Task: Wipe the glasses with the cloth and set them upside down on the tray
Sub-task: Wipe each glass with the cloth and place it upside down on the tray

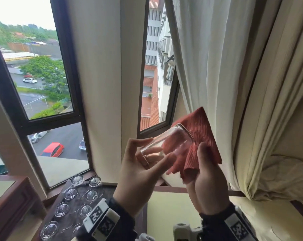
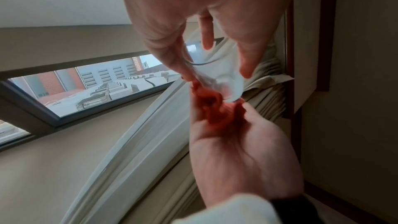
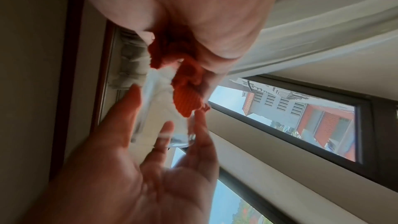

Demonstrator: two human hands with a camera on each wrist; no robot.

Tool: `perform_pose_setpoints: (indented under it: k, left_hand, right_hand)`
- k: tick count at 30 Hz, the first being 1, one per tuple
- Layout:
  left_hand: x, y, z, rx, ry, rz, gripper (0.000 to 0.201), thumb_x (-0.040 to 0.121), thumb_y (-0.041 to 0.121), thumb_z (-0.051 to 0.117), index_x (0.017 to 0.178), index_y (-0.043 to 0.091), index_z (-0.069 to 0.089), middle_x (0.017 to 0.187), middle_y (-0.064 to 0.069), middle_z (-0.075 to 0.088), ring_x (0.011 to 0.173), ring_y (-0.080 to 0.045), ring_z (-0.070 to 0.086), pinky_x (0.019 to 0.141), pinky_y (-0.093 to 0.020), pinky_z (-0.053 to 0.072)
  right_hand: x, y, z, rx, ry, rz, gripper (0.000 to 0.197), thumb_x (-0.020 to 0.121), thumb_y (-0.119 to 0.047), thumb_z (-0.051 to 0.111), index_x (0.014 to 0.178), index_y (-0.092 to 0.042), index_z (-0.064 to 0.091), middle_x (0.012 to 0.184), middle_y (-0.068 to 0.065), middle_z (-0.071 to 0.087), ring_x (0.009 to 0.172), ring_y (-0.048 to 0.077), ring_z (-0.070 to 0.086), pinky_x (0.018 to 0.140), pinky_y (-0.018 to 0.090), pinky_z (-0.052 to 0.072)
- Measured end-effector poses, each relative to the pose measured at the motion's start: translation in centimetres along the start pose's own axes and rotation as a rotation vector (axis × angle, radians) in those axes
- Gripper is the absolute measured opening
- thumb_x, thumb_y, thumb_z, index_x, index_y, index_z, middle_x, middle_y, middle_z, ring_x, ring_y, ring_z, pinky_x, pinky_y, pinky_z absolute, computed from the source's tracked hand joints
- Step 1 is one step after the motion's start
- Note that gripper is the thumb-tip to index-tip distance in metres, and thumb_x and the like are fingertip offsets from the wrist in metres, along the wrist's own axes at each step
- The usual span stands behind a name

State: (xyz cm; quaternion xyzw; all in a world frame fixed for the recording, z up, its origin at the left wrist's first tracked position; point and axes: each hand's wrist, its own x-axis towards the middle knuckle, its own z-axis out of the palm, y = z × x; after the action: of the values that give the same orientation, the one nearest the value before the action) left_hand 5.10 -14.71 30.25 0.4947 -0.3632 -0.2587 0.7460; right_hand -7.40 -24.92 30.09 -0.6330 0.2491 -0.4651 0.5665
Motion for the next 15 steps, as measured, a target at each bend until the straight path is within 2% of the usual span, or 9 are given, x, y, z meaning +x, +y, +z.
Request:
perform_pose_setpoints:
  k: [1, 3, 5, 7, 9, 11, 13, 14, 15]
  left_hand:
    - [-0.1, -0.2, 0.3, 0.033, 0.009, -0.033, 0.062, 0.071, 0.019, 0.088, 0.12, 0.011, 0.051, 0.098, -0.008, 0.078, 0.086, -0.018, 0.08, 0.07, -0.023, 0.061]
    - [0.1, -0.8, 0.6, 0.099, 0.019, -0.131, 0.069, 0.067, 0.031, 0.093, 0.12, 0.018, 0.05, 0.106, -0.008, 0.073, 0.087, -0.012, 0.079, 0.069, -0.019, 0.06]
    - [0.4, -1.3, 0.7, 0.165, -0.003, -0.228, 0.078, 0.063, 0.046, 0.098, 0.121, 0.025, 0.05, 0.112, -0.009, 0.071, 0.091, -0.013, 0.078, 0.071, -0.02, 0.061]
    - [0.7, -1.7, 0.7, 0.192, -0.044, -0.283, 0.082, 0.062, 0.056, 0.097, 0.126, 0.03, 0.053, 0.11, -0.006, 0.075, 0.093, -0.014, 0.078, 0.073, -0.022, 0.061]
    - [0.9, -1.6, 0.8, 0.175, -0.096, -0.319, 0.076, 0.067, 0.06, 0.093, 0.127, 0.027, 0.062, 0.107, -0.003, 0.079, 0.095, -0.011, 0.077, 0.073, -0.018, 0.059]
    - [1.1, -1.1, 1.0, 0.078, -0.122, -0.353, 0.059, 0.078, 0.056, 0.089, 0.122, 0.02, 0.072, 0.108, -0.004, 0.08, 0.095, -0.009, 0.075, 0.072, -0.016, 0.055]
    - [1.5, -0.4, 1.0, -0.085, -0.13, -0.377, 0.043, 0.088, 0.046, 0.083, 0.115, 0.014, 0.075, 0.11, -0.01, 0.08, 0.094, -0.014, 0.074, 0.079, -0.022, 0.053]
    - [1.8, 0.0, 0.9, -0.17, -0.137, -0.381, 0.036, 0.094, 0.04, 0.078, 0.115, 0.011, 0.075, 0.11, -0.013, 0.079, 0.095, -0.017, 0.074, 0.085, -0.027, 0.052]
    - [2.1, 0.4, 0.9, -0.251, -0.135, -0.378, 0.031, 0.098, 0.034, 0.073, 0.117, 0.01, 0.075, 0.109, -0.015, 0.078, 0.093, -0.018, 0.074, 0.091, -0.033, 0.051]
  right_hand:
    - [-0.2, 0.1, 0.1, -0.053, 0.019, -0.05, 0.076, 0.082, -0.065, 0.06, 0.126, -0.003, 0.06, 0.095, 0.007, 0.074, 0.089, 0.031, 0.075, 0.069, 0.021, 0.059]
    - [-0.3, 0.5, 0.1, -0.086, 0.034, -0.05, 0.055, 0.091, -0.053, 0.05, 0.131, -0.015, 0.055, 0.108, 0.007, 0.073, 0.097, 0.026, 0.074, 0.076, 0.018, 0.058]
    - [-0.1, 0.3, 0.4, -0.098, 0.009, 0.036, 0.051, 0.091, -0.057, 0.043, 0.132, -0.028, 0.051, 0.115, -0.002, 0.072, 0.103, 0.018, 0.073, 0.083, 0.023, 0.06]
    - [-0.2, 0.1, 0.3, -0.13, -0.001, 0.02, 0.051, 0.089, -0.06, 0.04, 0.13, -0.033, 0.054, 0.114, -0.008, 0.072, 0.101, 0.008, 0.072, 0.087, 0.024, 0.059]
    - [-0.3, -0.3, 0.1, -0.163, -0.007, -0.105, 0.03, 0.096, -0.056, 0.042, 0.12, -0.045, 0.056, 0.104, -0.02, 0.072, 0.097, -0.001, 0.07, 0.082, 0.015, 0.057]
    - [-0.4, -0.4, 0.0, -0.215, -0.089, -0.268, 0.026, 0.101, -0.042, 0.044, 0.122, -0.051, 0.058, 0.113, -0.027, 0.069, 0.106, -0.002, 0.067, 0.085, 0.014, 0.055]
    - [-0.7, 0.1, -0.2, -0.32, -0.167, -0.445, 0.042, 0.104, -0.016, 0.046, 0.14, -0.036, 0.053, 0.132, -0.016, 0.064, 0.117, -0.003, 0.062, 0.092, 0.016, 0.053]
    - [-0.8, 0.7, -0.2, -0.386, -0.188, -0.513, 0.048, 0.103, -0.003, 0.047, 0.147, -0.023, 0.049, 0.143, -0.005, 0.059, 0.124, 0.0, 0.059, 0.098, 0.018, 0.051]
    - [-1.0, 1.3, -0.1, -0.453, -0.195, -0.563, 0.054, 0.1, 0.006, 0.049, 0.151, -0.012, 0.043, 0.152, 0.003, 0.051, 0.134, 0.009, 0.053, 0.106, 0.025, 0.049]
